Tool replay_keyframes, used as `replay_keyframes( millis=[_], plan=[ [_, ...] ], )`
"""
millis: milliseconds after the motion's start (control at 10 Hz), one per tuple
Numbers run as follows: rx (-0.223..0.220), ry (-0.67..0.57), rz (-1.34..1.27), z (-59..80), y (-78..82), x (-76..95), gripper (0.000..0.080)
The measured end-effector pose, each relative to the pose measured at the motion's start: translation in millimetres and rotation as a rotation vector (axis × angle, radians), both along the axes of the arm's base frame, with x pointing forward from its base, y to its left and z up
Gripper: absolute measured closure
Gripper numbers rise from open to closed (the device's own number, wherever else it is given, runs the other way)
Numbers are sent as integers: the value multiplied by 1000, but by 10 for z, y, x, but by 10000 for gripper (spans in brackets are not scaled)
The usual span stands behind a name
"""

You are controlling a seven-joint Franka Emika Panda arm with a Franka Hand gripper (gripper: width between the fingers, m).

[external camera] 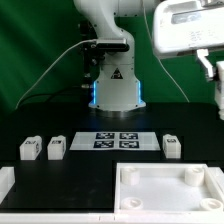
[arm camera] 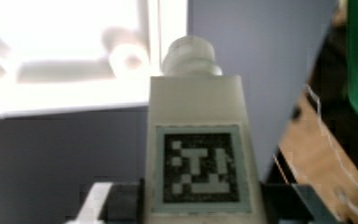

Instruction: Assemble one leg

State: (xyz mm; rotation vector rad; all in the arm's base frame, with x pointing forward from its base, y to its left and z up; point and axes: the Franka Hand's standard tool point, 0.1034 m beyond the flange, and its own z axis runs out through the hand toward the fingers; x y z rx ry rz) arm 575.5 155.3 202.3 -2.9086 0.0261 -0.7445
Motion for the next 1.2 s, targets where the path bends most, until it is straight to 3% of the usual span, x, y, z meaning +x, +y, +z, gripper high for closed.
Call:
replay_keyframes(
  millis=[200, 300, 400, 500, 600, 800, 900, 1200],
  plan=[
    [96, -150, -10, 101, 254, -5, 507],
    [112, -188, -25, 24, 260, -54, 507],
    [103, -198, -27, -24, 267, -68, 507],
    [60, -186, 2, -75, 179, -46, 507],
    [10, -187, 20, -151, -30, 69, 507],
    [-65, -215, 54, -90, -350, 508, 507],
    [-86, -221, 67, -102, -420, 627, 507],
    [-94, -222, 71, -125, -455, 656, 507]
  ],
)
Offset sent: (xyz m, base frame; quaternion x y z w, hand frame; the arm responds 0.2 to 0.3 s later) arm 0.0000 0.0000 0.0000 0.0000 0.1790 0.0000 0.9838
